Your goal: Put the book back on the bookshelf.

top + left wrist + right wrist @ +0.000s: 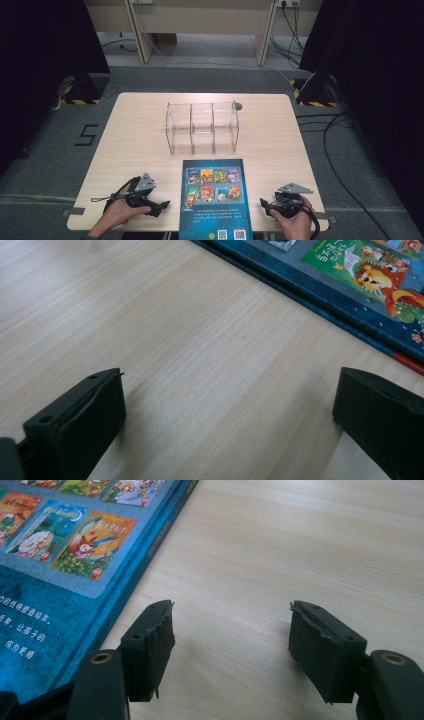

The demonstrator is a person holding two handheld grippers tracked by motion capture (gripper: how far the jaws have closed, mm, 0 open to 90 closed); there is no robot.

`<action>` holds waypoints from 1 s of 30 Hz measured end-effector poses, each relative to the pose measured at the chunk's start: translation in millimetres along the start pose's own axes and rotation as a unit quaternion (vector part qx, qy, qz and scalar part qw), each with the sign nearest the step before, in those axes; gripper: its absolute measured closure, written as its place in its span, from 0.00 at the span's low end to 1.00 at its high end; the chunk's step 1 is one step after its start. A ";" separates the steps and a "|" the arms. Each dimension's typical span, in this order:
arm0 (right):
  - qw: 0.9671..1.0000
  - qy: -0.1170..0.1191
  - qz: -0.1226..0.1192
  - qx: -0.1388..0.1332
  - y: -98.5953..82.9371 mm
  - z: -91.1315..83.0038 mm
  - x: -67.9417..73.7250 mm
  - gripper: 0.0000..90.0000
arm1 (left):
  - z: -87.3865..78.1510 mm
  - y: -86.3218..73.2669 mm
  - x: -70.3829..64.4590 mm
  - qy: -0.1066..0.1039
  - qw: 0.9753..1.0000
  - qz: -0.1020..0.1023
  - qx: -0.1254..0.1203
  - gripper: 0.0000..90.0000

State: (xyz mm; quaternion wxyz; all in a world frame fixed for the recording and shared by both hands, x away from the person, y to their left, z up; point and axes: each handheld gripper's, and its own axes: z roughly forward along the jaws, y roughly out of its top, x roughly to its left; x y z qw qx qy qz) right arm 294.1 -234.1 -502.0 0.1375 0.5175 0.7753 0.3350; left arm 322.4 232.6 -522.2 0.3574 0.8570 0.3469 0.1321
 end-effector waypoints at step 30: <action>0.997 0.055 0.037 -0.032 5.8 9.7 9.7 0.38 | 6.6 20.3 -75.1 -0.104 0.994 -0.003 0.013 0.18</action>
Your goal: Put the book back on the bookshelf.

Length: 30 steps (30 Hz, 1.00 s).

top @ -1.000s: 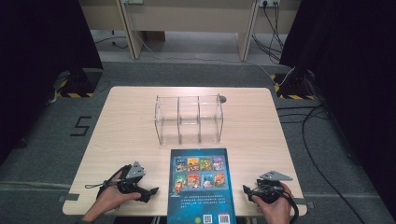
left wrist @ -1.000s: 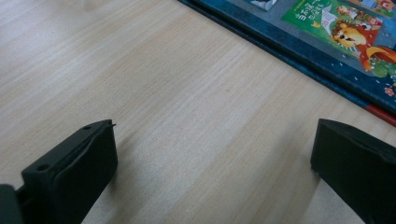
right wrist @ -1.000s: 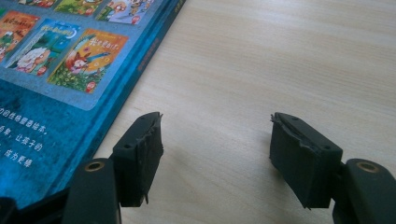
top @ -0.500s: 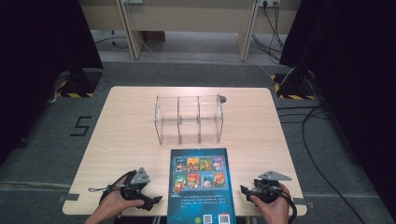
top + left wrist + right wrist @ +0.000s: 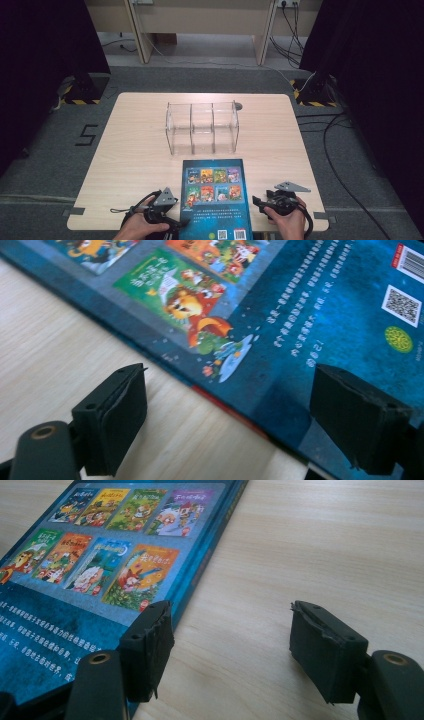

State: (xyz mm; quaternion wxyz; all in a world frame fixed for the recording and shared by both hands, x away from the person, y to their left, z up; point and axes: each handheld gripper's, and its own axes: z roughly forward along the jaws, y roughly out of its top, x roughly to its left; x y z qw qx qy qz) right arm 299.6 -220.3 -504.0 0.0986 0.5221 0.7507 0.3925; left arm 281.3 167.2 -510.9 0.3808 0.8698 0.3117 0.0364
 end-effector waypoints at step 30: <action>0.998 0.031 0.056 -0.012 6.0 28.6 31.7 0.38 | 12.4 7.8 -12.3 -0.014 1.000 -0.007 -0.013 0.18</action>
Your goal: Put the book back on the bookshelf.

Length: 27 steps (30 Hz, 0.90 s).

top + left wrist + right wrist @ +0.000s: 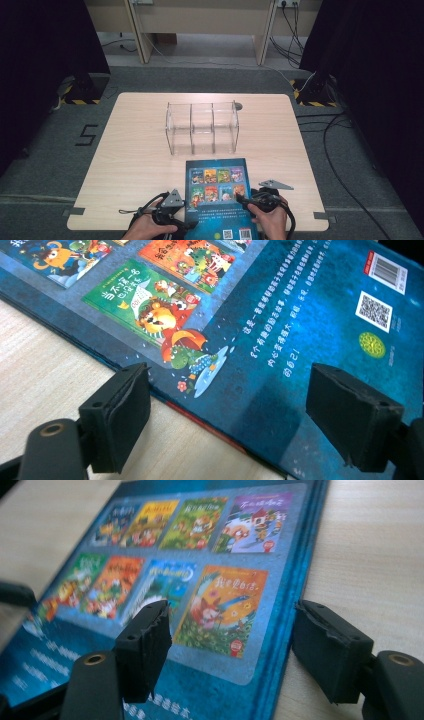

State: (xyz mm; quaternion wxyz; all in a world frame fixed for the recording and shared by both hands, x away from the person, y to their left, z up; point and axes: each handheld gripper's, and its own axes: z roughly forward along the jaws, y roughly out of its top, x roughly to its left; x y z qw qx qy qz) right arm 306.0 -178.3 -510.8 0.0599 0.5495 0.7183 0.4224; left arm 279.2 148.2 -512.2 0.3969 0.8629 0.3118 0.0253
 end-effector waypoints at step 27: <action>0.956 0.246 0.162 -0.004 -17.4 7.4 -9.7 0.78 | 0.3 -1.1 3.4 0.004 0.999 -0.038 -0.023 0.16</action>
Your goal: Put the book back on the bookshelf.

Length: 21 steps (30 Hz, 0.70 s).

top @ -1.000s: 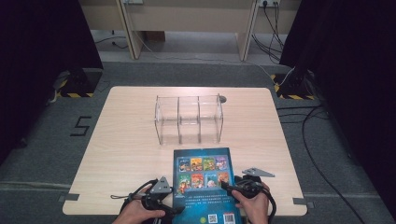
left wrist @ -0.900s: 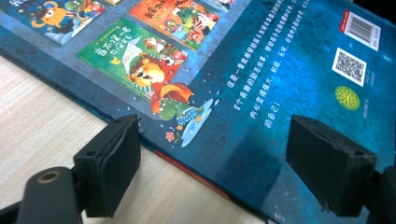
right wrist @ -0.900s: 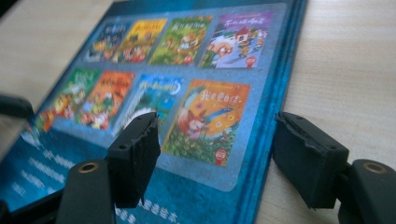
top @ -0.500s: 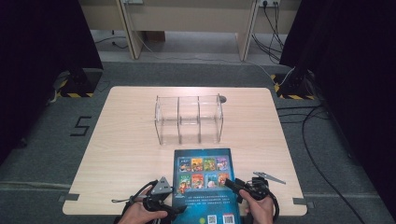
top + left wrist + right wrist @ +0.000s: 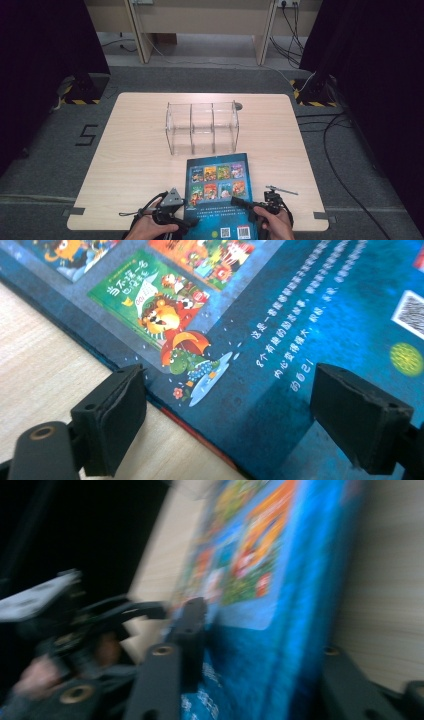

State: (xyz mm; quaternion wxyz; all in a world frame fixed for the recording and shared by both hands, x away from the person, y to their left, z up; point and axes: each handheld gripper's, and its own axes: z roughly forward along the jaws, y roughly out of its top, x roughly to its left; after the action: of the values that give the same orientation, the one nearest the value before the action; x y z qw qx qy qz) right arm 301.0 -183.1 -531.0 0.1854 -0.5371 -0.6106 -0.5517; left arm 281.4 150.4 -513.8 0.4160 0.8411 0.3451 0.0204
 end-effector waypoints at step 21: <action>0.983 0.035 -0.148 -0.098 12.4 -6.6 48.3 0.87 | -11.9 3.4 8.4 -0.026 0.999 -0.012 -0.045 0.21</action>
State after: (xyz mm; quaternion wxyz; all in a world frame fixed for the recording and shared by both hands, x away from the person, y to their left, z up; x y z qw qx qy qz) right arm 292.1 -169.3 -483.4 0.0690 -0.4370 -0.6194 -0.6485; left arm 285.9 162.2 -505.8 0.4625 0.8174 0.3434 0.0094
